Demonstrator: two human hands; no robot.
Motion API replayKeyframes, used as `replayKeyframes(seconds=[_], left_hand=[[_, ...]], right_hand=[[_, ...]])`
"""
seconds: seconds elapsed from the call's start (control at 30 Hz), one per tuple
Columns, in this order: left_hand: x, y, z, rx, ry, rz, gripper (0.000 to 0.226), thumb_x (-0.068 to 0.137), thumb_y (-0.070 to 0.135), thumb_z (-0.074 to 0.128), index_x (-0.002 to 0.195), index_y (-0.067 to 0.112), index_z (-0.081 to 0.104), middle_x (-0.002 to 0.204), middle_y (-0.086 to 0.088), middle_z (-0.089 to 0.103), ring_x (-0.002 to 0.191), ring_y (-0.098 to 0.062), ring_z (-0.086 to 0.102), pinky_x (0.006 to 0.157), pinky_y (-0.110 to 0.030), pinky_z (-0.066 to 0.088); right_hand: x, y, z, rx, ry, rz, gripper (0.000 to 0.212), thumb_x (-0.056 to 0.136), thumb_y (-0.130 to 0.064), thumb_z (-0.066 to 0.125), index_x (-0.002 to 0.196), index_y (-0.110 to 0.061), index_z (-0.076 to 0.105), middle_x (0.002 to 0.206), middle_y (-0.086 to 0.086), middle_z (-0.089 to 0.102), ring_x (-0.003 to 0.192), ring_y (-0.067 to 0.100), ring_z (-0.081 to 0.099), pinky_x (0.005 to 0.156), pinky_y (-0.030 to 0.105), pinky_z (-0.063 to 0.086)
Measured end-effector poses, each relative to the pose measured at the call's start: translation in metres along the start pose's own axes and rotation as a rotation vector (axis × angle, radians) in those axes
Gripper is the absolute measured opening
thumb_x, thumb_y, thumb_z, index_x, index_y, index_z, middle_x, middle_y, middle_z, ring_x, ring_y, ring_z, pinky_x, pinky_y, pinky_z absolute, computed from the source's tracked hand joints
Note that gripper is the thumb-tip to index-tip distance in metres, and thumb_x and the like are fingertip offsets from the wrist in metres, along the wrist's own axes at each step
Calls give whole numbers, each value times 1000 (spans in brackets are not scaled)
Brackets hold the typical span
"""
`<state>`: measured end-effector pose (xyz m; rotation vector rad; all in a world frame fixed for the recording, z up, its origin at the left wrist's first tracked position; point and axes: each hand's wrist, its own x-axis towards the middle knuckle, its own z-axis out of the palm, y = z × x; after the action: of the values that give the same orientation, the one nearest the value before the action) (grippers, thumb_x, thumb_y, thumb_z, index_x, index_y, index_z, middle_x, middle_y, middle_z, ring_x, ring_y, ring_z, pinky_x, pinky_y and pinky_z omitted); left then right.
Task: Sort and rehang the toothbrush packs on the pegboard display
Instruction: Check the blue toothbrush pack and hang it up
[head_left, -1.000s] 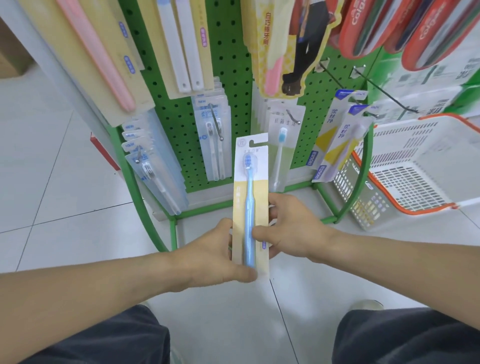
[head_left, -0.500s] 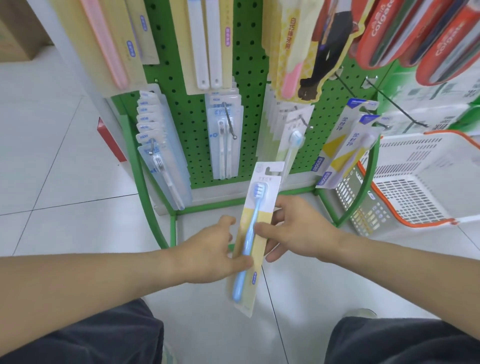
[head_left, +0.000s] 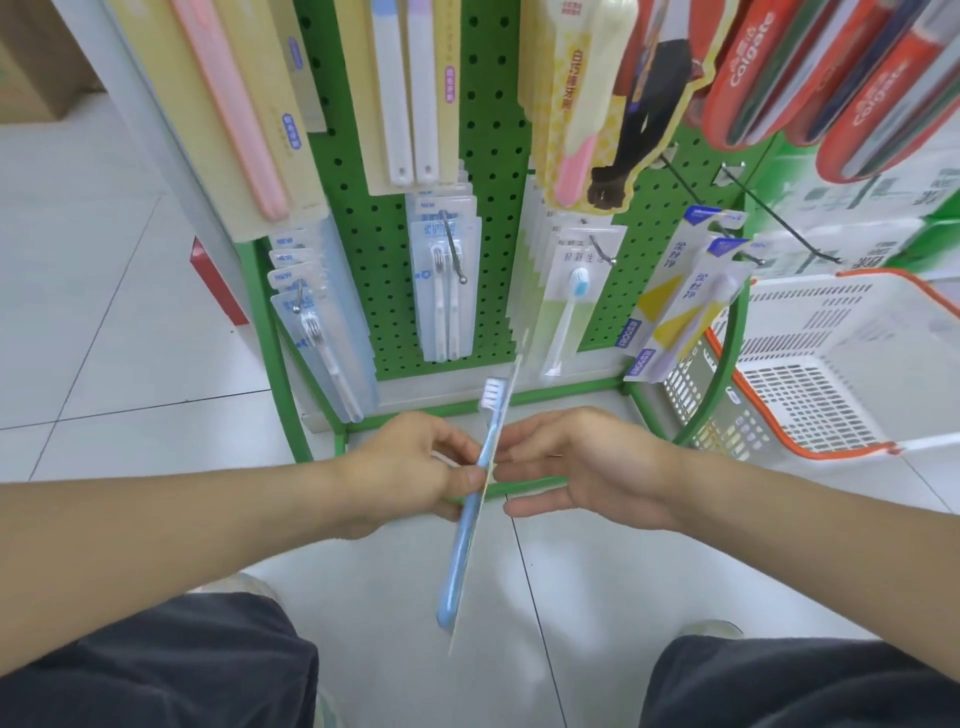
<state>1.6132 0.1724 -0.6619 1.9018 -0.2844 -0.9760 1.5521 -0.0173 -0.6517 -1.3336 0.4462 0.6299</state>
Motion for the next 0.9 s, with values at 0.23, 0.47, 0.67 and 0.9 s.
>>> replayKeyframes(seconds=[0.23,0.47,0.67,0.9], left_hand=[[3,8,-8,-241,-335,-116,39,91,-8,63,128,-2,59,122,-22,69,111,-30,70,90,-41,60],[1,10,-10,-306,-148,-4,31,106,29,48,124,10,65,110,-17,75,97,-34,73,78,-39,62],[-4,1,-7,-77,-62,109,13,98,8,62,109,2,58,95,-18,77,85,-39,74,68,-43,64],[-10,3,-1,-47,-127,76,14,100,13,60,109,3,54,96,-11,78,84,-33,77,70,-48,64]], right_hand=[[1,-5,-7,18,158,-83,33,92,-13,73,121,-1,60,96,9,78,85,25,75,76,38,64],[-3,-10,-13,-286,178,-145,42,89,-15,76,124,3,60,87,13,78,66,19,72,60,27,61],[-4,-7,-3,-444,134,-146,72,105,-56,32,106,3,71,91,20,77,70,32,75,65,40,63],[-3,-8,-3,-550,126,-170,70,105,-55,34,88,0,72,75,15,76,60,28,73,54,33,60]])
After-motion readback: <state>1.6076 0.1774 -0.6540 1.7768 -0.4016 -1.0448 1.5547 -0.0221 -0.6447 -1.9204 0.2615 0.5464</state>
